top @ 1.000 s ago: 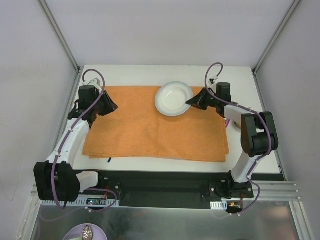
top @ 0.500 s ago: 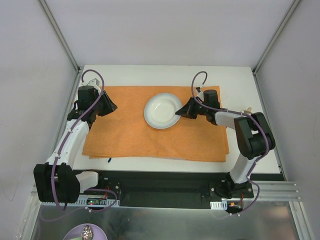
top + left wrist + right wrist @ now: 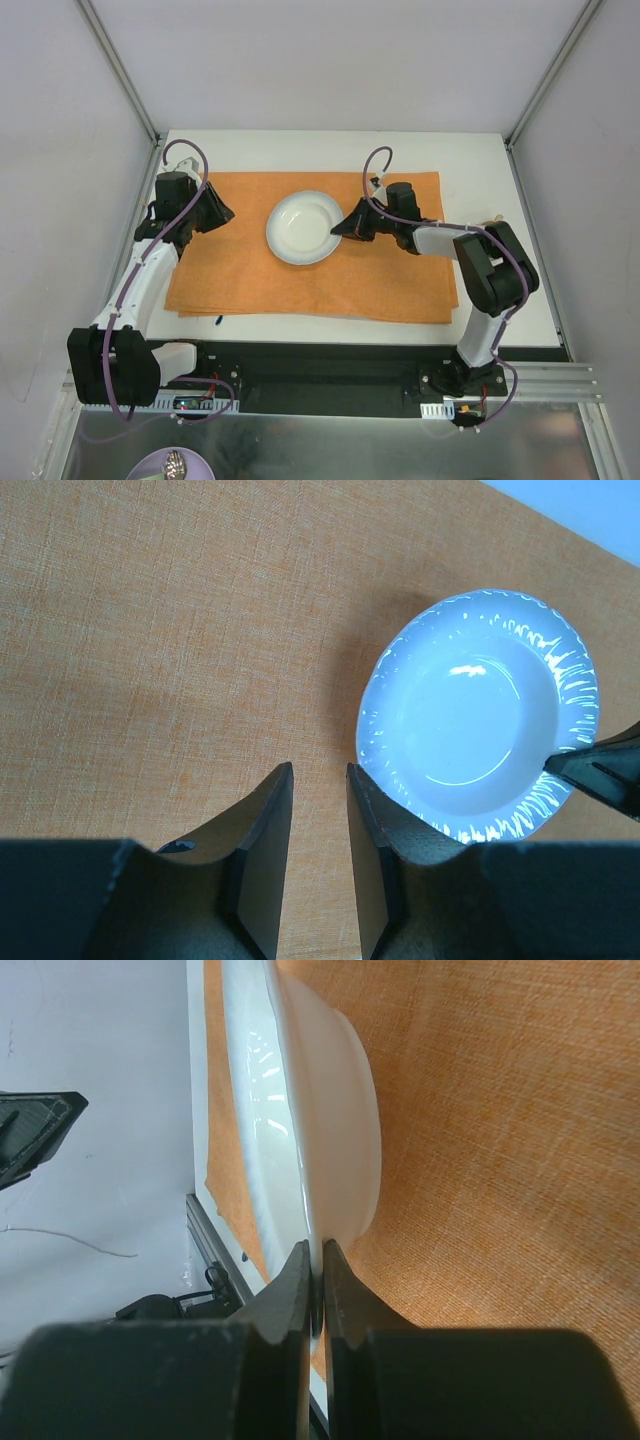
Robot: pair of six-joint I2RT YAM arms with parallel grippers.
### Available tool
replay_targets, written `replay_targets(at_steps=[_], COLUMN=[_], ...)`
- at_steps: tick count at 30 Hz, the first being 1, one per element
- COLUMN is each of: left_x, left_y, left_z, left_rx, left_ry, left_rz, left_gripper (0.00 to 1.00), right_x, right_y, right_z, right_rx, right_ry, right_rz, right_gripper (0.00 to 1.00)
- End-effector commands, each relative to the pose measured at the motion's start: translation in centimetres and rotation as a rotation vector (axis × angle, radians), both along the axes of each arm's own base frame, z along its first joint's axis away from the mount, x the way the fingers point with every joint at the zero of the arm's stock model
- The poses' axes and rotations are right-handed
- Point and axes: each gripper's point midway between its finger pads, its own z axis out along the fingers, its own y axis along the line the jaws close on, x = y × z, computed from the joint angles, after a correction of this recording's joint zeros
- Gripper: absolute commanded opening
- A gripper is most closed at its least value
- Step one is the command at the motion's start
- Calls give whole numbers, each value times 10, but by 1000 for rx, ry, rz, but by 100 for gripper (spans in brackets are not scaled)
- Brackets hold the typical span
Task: Set the dinner table for one person
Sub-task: Place the plate on the napkin.
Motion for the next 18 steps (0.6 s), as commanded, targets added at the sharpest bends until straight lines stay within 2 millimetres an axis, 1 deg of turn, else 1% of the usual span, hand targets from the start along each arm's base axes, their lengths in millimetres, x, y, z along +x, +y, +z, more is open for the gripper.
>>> replay_targets(at_steps=[1,2,5,11,16,18], left_x=[0,0,-1,-2,-3,-3], left_y=[2,3,2,2,2,2], left_z=[10,11,11,11,10,10], left_rx=[-10,-8,-8,-7,-8,-7], left_ry=[-43,-44,-45,-48,-47,-47], left_rz=[4,8,3,2,1,2], left_gripper=[28,28,28,28,28,28], right_x=[13,9,8,7,9,12], right_y=[30,34,37,35,36,35], right_z=[68,67,58,40,34,36], right_rx=[148,147,139,121,113,113], right_ry=[-187,-185,-171,-147,-144,-149], right_rz=[67,77,78,65,63,55], right_gripper=[1,1,1,1,1,1])
